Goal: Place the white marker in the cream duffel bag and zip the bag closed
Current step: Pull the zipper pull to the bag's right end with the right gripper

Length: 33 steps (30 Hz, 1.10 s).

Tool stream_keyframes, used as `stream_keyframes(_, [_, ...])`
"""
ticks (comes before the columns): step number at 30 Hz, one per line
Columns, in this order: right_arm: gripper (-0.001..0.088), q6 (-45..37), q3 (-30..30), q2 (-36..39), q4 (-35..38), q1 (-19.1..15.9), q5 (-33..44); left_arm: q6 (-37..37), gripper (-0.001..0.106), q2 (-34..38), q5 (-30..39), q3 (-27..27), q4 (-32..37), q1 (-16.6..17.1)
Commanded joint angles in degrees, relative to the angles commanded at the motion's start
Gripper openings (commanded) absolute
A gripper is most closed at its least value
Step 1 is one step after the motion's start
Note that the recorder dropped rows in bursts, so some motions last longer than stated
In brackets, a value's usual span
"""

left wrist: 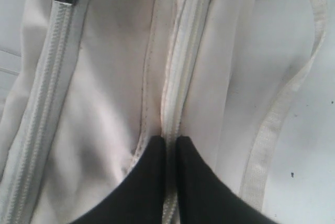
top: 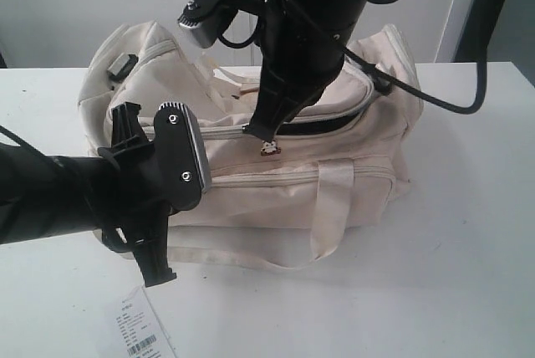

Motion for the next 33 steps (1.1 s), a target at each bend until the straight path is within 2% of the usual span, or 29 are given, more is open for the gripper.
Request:
stream_keyframes(10, [0.0,0.09,0.6,0.0,-1.29,0.0,0.0,-0.52,0.0,0.0,-0.23,-0.25,-0.19,0.0])
stream_keyframes(17, [0.0,0.09,4.36,-0.85,-3.66,0.0,0.0,-0.64,0.0,-0.1,-0.34,-0.25,-0.19,0.0])
stream_keyframes(33, [0.0,1.29,4.64,-1.6,-7.05,-0.99,0.0,-0.63,0.0,-0.1,-0.34,-0.38,-0.19,0.0])
